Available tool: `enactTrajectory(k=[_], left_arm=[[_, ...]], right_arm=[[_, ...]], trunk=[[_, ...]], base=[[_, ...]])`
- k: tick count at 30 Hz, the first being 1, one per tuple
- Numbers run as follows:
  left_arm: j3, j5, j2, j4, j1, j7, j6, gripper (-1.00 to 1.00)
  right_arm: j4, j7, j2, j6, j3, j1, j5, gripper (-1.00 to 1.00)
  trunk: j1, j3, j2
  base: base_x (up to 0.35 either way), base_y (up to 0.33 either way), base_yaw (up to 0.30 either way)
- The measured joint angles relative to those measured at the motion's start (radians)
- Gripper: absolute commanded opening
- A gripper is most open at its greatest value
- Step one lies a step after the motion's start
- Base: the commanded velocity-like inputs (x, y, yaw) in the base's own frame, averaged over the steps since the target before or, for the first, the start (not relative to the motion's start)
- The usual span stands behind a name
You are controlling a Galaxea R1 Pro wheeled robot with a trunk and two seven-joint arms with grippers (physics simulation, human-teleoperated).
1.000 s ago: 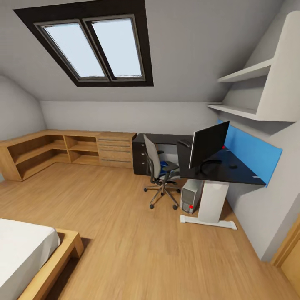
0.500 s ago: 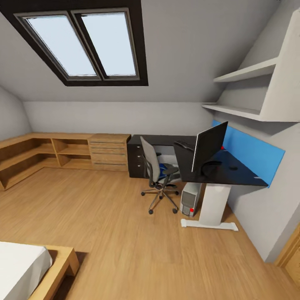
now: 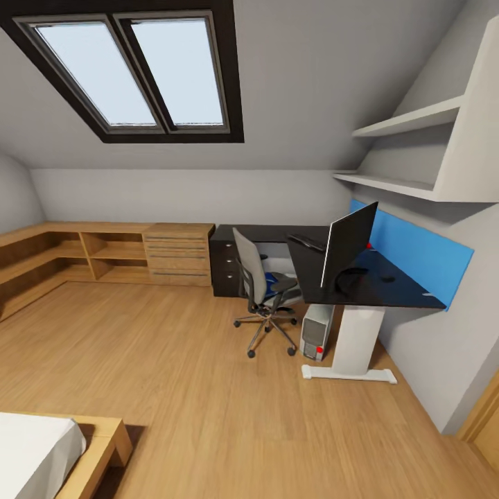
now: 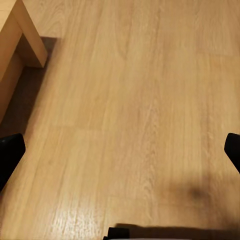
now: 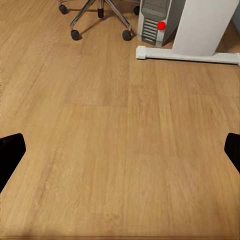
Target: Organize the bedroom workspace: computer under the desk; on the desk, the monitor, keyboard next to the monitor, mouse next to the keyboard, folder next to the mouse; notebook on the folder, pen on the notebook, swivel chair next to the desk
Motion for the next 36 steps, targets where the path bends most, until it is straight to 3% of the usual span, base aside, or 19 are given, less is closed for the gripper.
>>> enactTrajectory(k=[12,27,36], left_arm=[[0.0,0.0,0.001,0.0,0.0,0.0,0.005,1.0],[0.0,0.0,0.001,0.0,0.0,0.0,0.02,1.0],[0.003,0.0,0.001,0.0,0.0,0.002,0.02,1.0]], right_arm=[[0.002,0.001,0.0,0.002,-0.001,0.0,0.0,1.0],[0.0,-0.001,0.0,0.02,-0.001,0.0,-0.001,1.0],[0.001,0.002,-0.001,0.023,-0.001,0.0,0.001,1.0]], trunk=[[0.0,0.0,0.0],[-0.001,0.0,0.0],[0.0,0.0,0.0]], base=[[0.042,0.0,0.0],[0.309,0.01,0.0],[0.237,0.226,0.0]])
